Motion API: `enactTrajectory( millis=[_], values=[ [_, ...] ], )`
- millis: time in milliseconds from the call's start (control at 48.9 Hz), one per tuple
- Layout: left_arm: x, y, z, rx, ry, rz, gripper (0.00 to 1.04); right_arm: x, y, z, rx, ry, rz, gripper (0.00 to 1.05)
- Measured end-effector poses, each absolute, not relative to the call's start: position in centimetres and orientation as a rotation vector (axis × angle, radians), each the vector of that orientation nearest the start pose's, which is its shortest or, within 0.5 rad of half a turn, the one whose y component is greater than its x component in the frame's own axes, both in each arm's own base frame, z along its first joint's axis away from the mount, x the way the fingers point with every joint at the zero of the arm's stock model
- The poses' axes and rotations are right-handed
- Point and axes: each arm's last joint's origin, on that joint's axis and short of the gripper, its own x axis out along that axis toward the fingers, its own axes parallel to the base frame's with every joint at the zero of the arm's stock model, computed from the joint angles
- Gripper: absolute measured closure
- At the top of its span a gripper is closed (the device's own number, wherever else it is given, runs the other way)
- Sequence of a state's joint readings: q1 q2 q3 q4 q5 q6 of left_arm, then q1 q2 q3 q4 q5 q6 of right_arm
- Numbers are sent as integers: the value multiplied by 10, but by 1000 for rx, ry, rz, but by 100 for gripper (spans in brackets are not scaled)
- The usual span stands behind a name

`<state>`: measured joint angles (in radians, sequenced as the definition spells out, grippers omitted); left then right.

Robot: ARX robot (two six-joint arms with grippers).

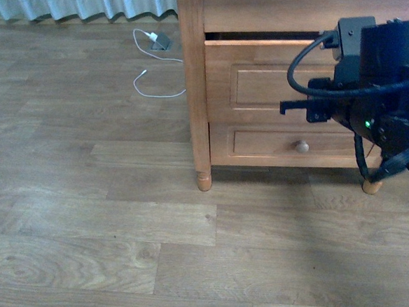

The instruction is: Put charger into drawer

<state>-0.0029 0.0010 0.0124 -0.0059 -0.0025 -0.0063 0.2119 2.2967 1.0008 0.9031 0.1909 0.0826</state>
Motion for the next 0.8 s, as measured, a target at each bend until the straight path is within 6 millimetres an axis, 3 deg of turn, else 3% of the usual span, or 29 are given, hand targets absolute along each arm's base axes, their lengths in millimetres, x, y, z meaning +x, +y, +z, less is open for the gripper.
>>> enactTrajectory(
  millis=[205,491,635,798],
  values=[
    [97,0,167,-6,-6,0,6,353,73,47,14,415,79,83],
    [97,0,167,-6,-6,0,6,267,60,49,49,488,166,84],
    [97,0,167,-6,-6,0,6,250,57,50,68,496,184,83],
    [97,0,167,-6,-6,0,6,234,47,56,104,540,163,52]
  ],
)
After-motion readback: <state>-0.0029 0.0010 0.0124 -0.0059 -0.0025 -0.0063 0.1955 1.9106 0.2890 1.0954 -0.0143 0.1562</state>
